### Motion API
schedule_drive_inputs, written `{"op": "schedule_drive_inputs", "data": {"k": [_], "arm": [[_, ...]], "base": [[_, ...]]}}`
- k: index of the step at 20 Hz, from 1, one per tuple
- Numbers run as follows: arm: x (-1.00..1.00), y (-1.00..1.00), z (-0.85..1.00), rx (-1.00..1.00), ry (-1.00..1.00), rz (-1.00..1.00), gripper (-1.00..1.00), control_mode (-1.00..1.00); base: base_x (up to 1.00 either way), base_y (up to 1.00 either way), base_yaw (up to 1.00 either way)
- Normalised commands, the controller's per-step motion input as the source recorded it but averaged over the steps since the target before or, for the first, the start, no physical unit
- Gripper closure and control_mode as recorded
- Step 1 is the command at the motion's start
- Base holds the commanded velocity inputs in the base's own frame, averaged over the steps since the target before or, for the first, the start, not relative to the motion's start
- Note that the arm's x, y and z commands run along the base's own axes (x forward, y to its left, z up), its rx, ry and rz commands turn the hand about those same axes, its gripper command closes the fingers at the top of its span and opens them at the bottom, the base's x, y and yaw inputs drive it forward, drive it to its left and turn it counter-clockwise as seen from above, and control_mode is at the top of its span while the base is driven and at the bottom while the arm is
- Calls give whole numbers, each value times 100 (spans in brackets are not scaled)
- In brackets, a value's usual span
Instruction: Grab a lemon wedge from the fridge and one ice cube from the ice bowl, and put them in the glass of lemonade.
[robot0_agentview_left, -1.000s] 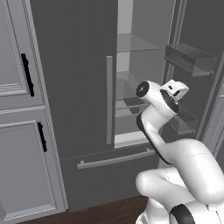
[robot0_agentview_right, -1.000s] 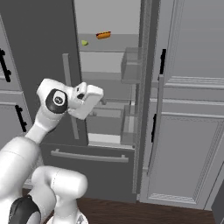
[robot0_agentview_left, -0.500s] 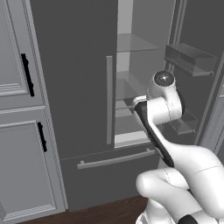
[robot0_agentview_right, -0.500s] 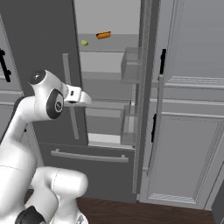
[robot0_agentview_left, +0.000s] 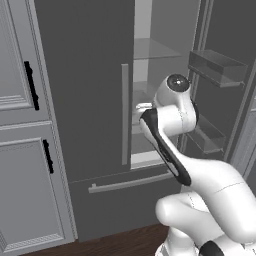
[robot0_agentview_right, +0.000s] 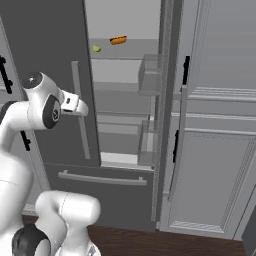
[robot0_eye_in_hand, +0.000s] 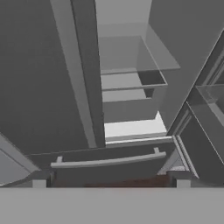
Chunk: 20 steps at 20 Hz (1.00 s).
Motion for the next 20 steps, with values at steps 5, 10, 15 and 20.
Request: {"op": "schedule_drive_inputs", "data": {"k": [5,10,15,20], "arm": [[14,70,0,3,0,13,-100,-100],[40,36,-21,0,0,5,-100,-100],[49,-1,-41,0,-2,0,-100,-100],[59,-15,-18,0,0,0,-100,-100]], "base": [[0,0,0],[0,0,0],[0,0,0],[0,0,0]]}}
